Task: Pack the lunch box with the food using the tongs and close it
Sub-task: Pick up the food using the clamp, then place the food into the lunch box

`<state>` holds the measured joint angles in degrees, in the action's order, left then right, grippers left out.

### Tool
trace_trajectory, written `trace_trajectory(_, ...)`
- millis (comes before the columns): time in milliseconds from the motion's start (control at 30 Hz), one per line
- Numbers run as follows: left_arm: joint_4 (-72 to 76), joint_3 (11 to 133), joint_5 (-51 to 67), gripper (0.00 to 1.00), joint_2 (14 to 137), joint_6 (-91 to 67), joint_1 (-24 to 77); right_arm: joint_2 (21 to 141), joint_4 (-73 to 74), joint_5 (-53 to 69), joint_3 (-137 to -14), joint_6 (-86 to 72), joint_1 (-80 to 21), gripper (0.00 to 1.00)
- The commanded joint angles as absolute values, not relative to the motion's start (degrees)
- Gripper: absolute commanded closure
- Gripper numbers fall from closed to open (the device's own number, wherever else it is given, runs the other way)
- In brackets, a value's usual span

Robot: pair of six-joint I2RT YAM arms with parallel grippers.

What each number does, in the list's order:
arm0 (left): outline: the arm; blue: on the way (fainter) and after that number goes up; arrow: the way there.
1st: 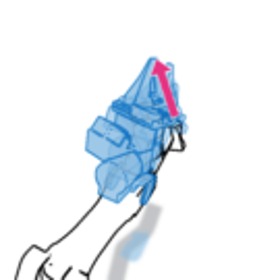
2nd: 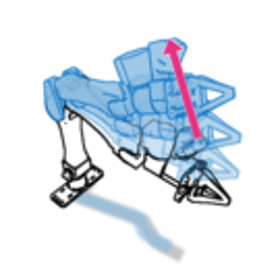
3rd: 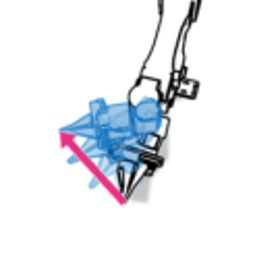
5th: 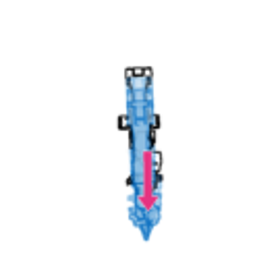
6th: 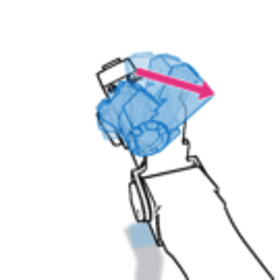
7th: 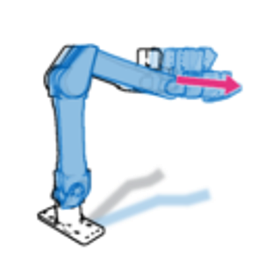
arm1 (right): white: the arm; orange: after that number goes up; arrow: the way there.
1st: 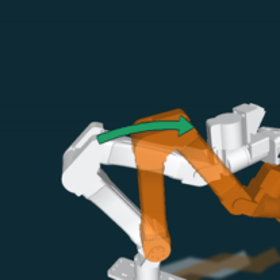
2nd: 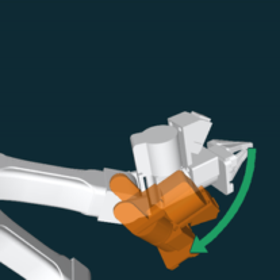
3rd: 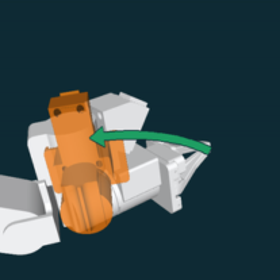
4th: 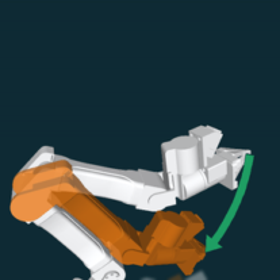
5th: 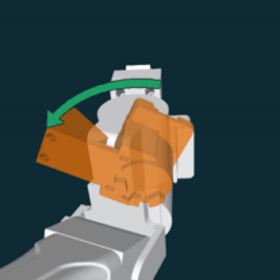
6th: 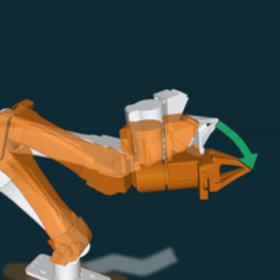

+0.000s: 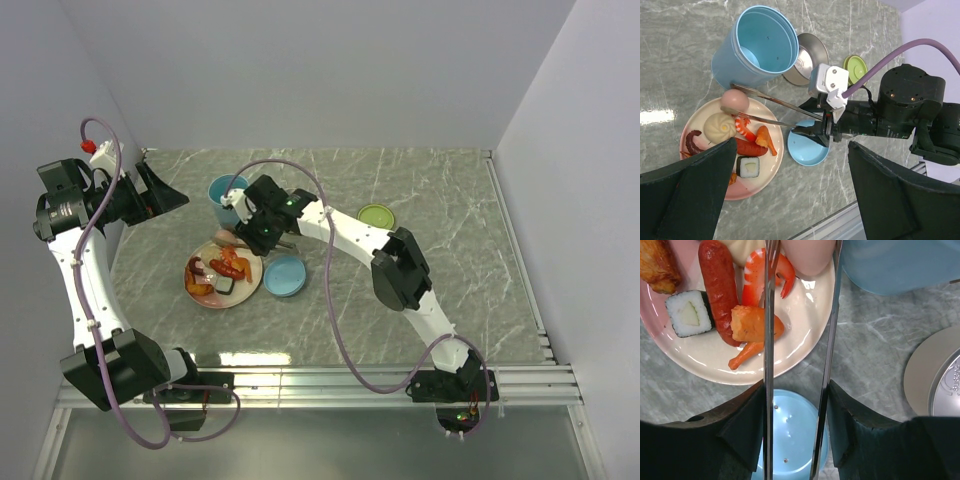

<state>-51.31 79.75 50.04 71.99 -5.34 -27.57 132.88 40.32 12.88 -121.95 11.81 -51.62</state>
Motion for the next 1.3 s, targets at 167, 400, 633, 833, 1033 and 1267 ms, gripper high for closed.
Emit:
trace_trajectory(167, -49.57, 79.98, 50.54, 0.01, 72.07, -4.57, -27.86, 133.33, 41.92, 14.76, -124.8, 11.51, -50.71, 0.48)
trace_trajectory(400, -49.74, 81.12, 50.45, 0.01, 72.16, -4.57, -27.77, 130.44, 42.19, 18.01, -122.34, 10.46, -49.75, 0.54)
trace_trajectory(633, -50.01, 81.39, 50.54, 0.01, 71.89, -4.57, -27.77, 122.8, 41.31, 21.44, -118.66, 8.7, -49.66, 0.56)
trace_trajectory(833, -49.22, 80.86, 51.5, 0.01, 71.72, -5.19, -27.77, 115.68, 42.1, 23.2, -115.67, 8.79, -49.66, 0.57)
trace_trajectory(1033, -49.31, 80.95, 52.29, 0.01, 71.63, -4.75, -27.77, 106.2, 44.03, 23.47, -106.03, 12.13, -47.9, 0.57)
trace_trajectory(1267, -48.87, 80.68, 52.82, 0.01, 71.45, -4.66, -27.77, 100.11, 42.71, 22.94, -96.33, 13.27, -37.28, 0.57)
